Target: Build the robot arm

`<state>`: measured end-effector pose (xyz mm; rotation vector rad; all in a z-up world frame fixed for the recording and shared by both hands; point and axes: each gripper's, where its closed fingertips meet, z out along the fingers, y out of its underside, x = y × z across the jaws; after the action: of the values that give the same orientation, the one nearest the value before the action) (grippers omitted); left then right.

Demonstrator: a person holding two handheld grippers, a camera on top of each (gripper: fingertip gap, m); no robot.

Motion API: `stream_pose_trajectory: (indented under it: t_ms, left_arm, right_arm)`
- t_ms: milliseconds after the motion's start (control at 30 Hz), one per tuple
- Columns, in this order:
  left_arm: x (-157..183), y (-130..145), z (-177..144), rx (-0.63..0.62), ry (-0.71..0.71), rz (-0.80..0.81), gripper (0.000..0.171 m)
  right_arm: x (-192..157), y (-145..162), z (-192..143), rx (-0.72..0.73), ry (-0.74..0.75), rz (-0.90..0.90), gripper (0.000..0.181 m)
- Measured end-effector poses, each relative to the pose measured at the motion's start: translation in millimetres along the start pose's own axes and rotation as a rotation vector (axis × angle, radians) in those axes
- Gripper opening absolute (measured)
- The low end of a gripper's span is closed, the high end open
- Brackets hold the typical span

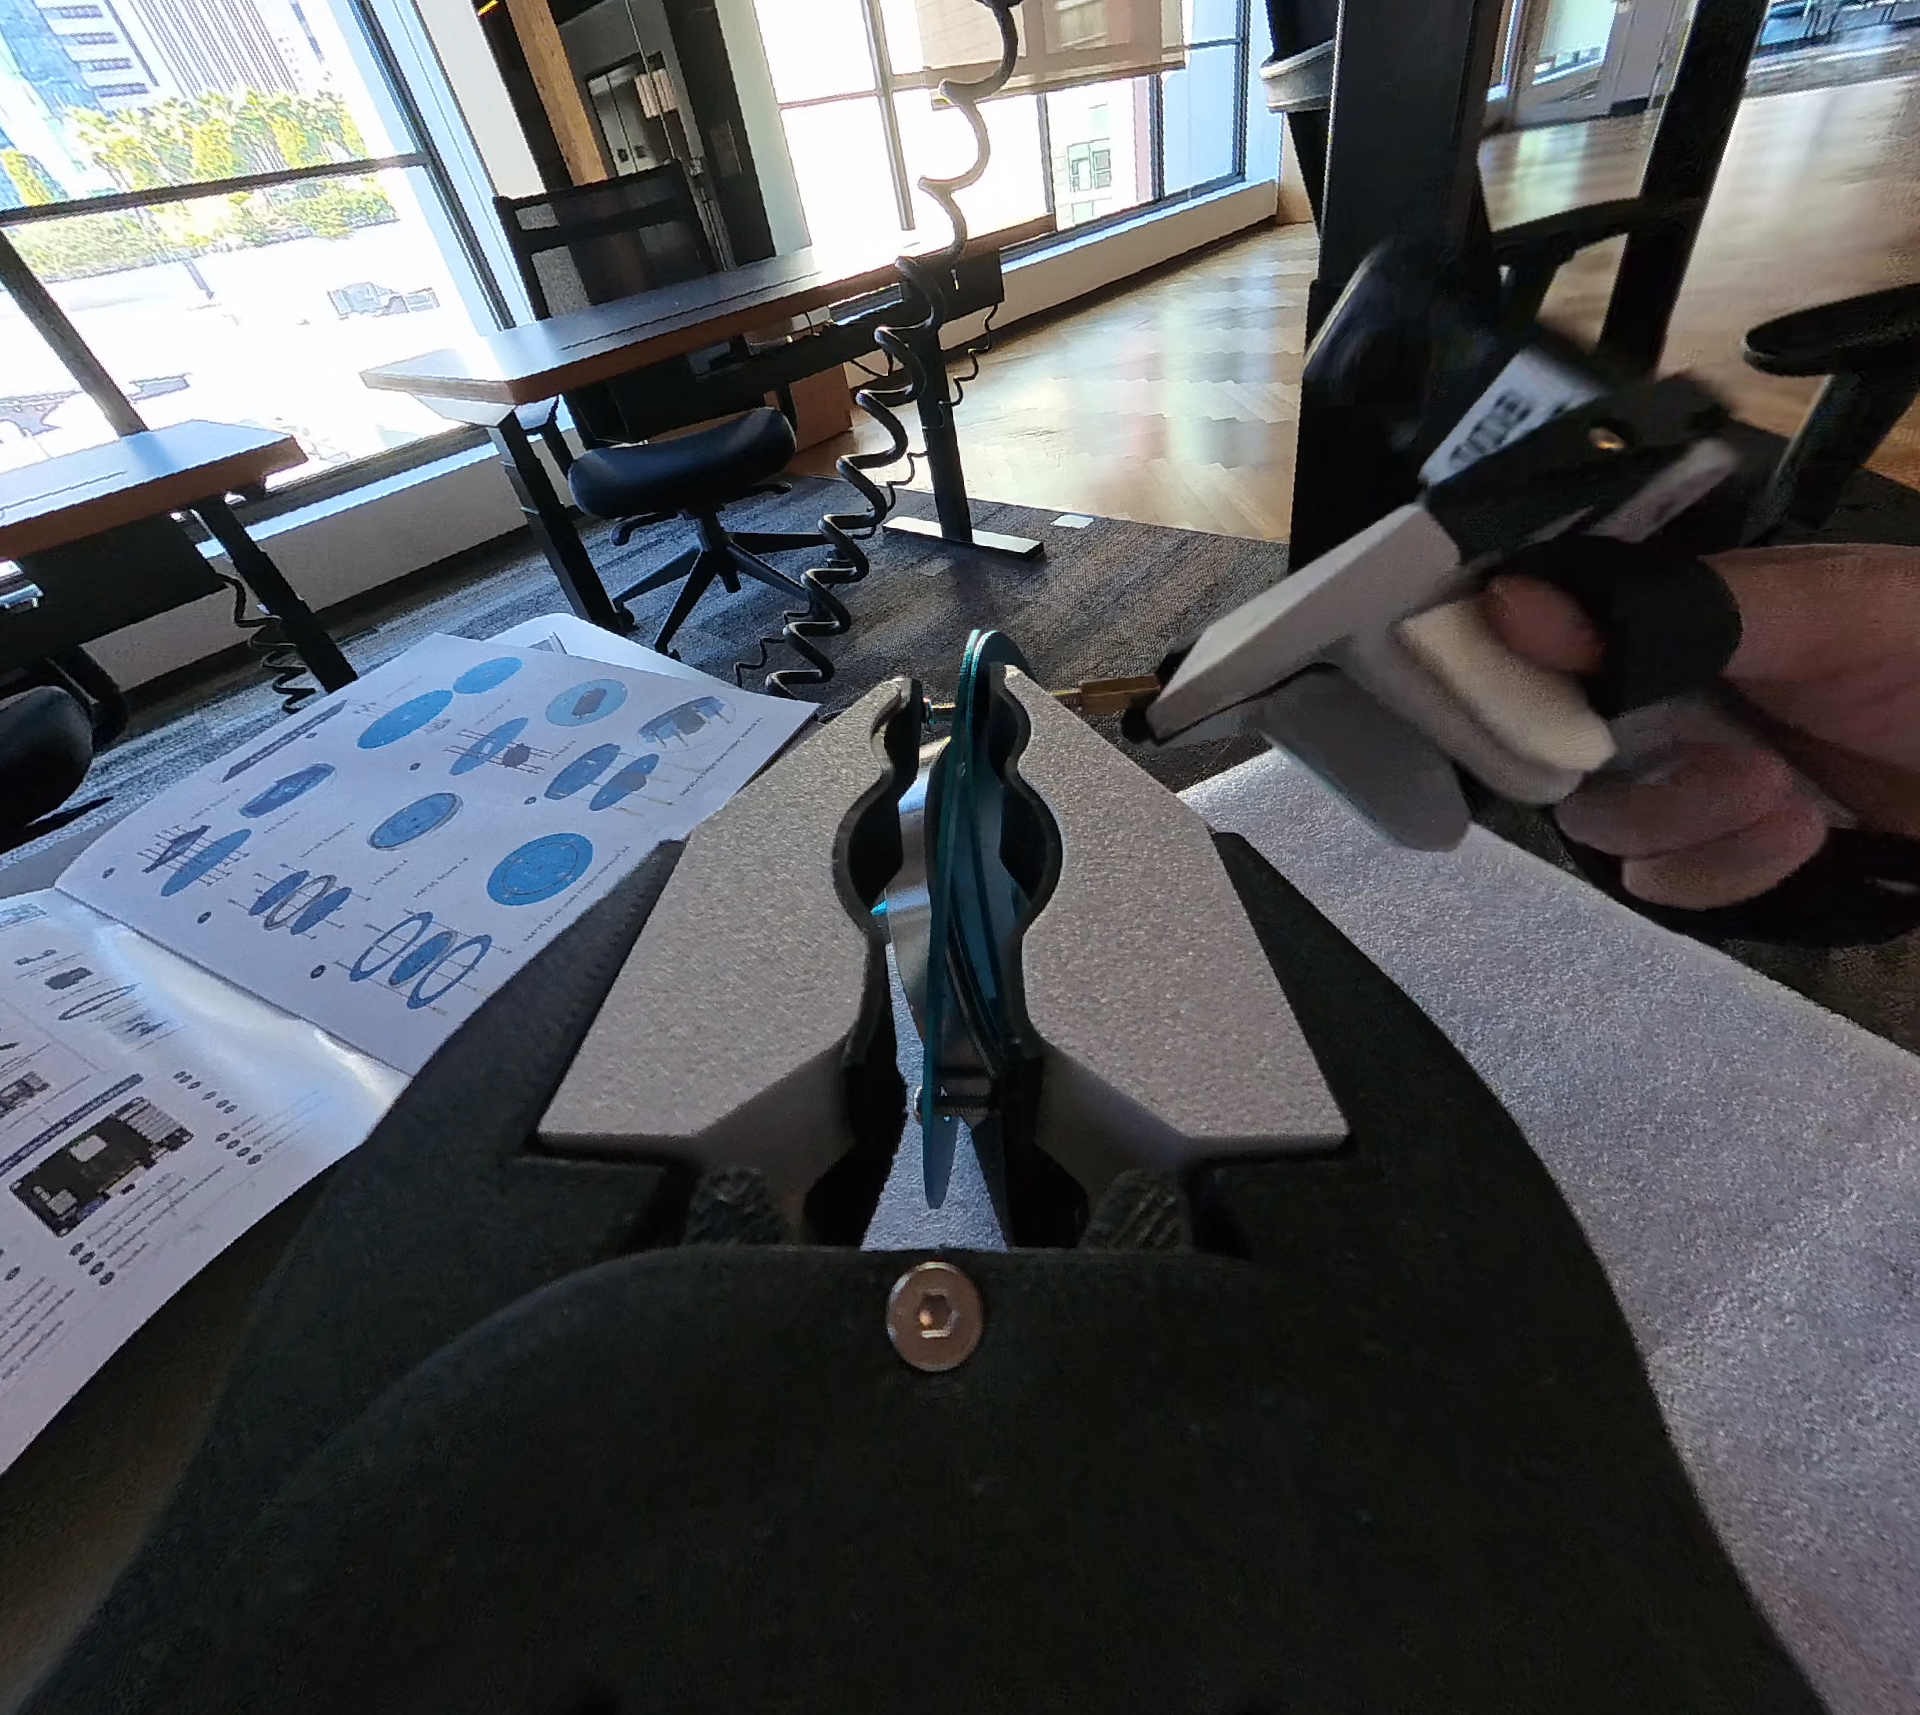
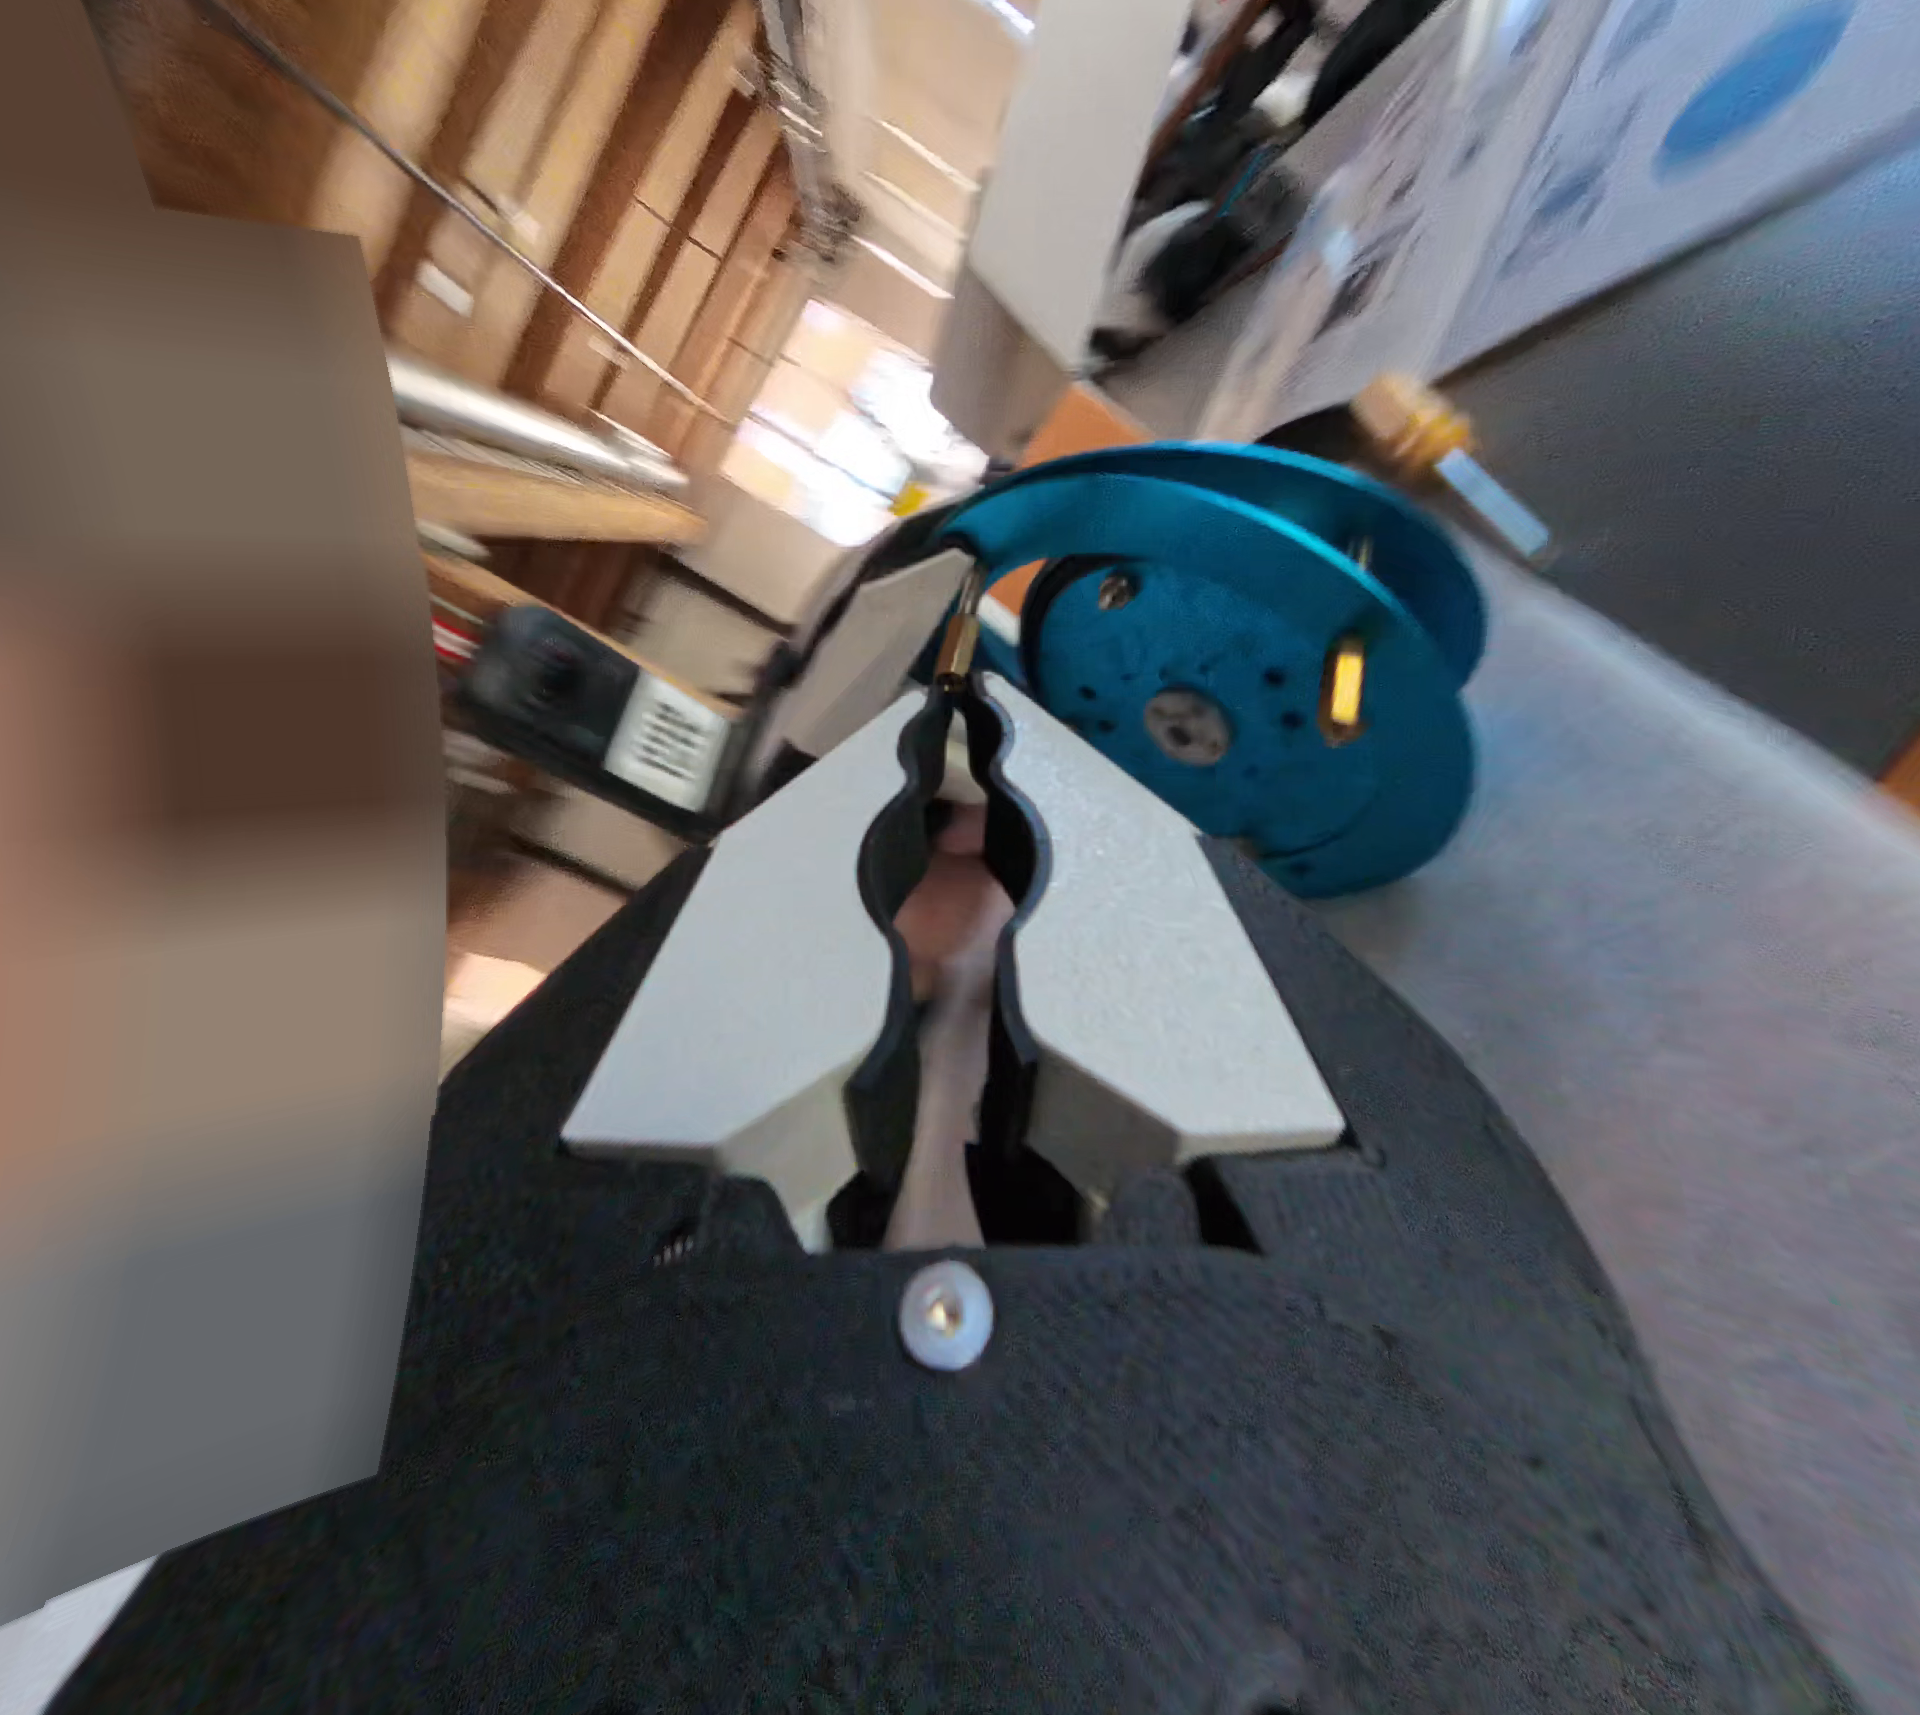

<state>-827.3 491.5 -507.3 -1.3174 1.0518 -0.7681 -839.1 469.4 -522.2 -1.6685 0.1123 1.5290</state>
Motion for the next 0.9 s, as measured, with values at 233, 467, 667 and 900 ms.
stream_pose_trajectory:
  t_ms: [233,467,667,900]
  left_arm:
    - [0.5,-0.2,-0.2,-0.001,0.0,0.01,0.011]
    - [0.0,-0.1,-0.2,-0.003,-0.002,0.01,0.011]
    - [0.2,0.0,-0.4,-0.005,-0.003,0.015,0.011]
    - [-1.4,0.5,-0.8,-0.007,-0.008,0.008,0.01]
  right_arm:
    - [5.3,-3.8,-8.5,-0.01,0.255,-0.645,0.026]
    - [-4.7,-7.4,2.0,-0.083,0.512,-1.237,0.001]
    - [-1.7,-13.4,-4.6,-0.073,0.502,-1.127,0.017]
    - [0.4,-8.6,-0.5,-0.094,0.487,-1.118,0.005]
